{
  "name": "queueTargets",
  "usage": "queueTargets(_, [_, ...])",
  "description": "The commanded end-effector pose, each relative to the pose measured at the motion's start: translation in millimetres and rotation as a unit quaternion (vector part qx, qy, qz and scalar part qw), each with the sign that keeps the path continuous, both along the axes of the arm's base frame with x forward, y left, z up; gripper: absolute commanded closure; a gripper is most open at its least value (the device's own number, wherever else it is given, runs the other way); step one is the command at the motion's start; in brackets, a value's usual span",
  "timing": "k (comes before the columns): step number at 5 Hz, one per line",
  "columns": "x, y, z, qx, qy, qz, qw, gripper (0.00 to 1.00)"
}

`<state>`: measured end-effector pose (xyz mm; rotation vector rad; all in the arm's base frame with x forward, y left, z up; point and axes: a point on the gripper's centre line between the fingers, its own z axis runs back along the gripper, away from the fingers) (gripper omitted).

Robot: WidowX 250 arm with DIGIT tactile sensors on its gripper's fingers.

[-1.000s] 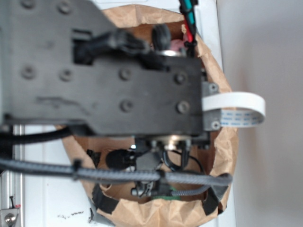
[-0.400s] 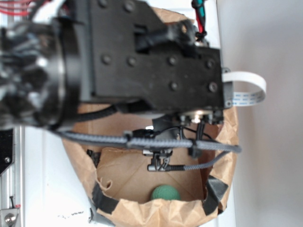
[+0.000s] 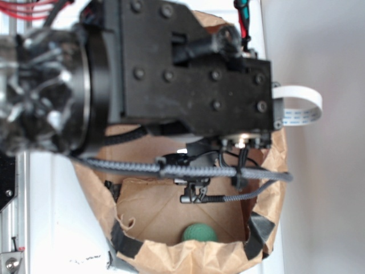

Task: Grab the pink bunny.

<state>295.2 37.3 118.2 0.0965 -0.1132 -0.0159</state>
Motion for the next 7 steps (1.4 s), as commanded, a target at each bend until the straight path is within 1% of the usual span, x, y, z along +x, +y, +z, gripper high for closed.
queueTargets(1, [10.5, 7.7, 21.3, 0.007, -0.037, 0.013, 0.999, 0.00])
queueTargets(2, [22.2, 19.8, 6.7, -0.011, -0.033, 0.085, 0.996, 0.00])
queueTargets(3, [26.2, 28.8, -2.8, -0.029, -0.044, 0.136, 0.989, 0.00])
queueTargets(4, [28.1, 37.5, -8.7, -0.041, -0.049, 0.183, 0.981, 0.00])
queueTargets(6, [30.6, 54.8, -15.4, -0.030, -0.050, 0.207, 0.977, 0.00])
queueTargets(7, [36.1, 62.0, -19.0, -0.011, -0.067, 0.214, 0.974, 0.00])
